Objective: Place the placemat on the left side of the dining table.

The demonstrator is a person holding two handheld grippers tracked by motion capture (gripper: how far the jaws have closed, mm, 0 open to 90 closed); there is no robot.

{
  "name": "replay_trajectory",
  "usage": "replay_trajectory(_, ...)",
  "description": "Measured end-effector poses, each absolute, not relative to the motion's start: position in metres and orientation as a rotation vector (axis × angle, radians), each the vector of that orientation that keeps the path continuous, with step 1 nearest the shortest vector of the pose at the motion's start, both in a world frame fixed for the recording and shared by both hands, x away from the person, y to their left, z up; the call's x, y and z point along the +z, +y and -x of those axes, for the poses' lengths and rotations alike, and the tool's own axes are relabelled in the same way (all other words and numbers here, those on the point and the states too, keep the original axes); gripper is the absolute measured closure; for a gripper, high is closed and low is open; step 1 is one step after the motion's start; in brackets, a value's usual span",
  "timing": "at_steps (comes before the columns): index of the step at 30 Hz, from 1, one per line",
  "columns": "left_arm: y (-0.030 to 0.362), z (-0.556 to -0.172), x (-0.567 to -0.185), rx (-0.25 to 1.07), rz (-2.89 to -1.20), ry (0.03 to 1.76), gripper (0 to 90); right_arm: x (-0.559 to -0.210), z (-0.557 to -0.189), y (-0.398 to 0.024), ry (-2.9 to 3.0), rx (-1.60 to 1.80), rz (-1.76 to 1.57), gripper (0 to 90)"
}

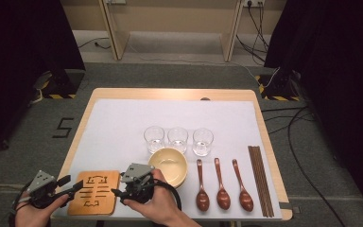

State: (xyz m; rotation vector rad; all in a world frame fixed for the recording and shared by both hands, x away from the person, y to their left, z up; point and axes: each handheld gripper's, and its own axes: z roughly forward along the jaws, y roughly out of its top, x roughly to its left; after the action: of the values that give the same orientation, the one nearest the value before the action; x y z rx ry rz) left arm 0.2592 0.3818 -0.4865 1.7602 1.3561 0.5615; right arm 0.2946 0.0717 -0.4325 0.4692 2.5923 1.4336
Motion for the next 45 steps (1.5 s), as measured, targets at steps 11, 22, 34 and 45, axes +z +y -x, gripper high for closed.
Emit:
replay_trajectory(11,0.384,-0.259,-0.49,0.54,-1.767,1.381,39.3,-0.466,-0.294,0.098,2.713,1.374,-0.486,45.9)
replay_trajectory(22,0.384,-0.26,-0.495,0.528,-1.758,1.394,39.6,-0.49,-0.297,0.107,2.806,1.335,-0.531,45.8)
replay_trajectory(34,0.389,-0.26,-0.499,0.502,-1.751,1.425,40.9,-0.495,-0.296,0.117,2.838,1.328,-0.519,45.4)
replay_trajectory(45,0.395,-0.259,-0.5,0.483,-1.742,1.471,41.9,-0.495,-0.298,0.126,2.845,1.339,-0.487,45.1)
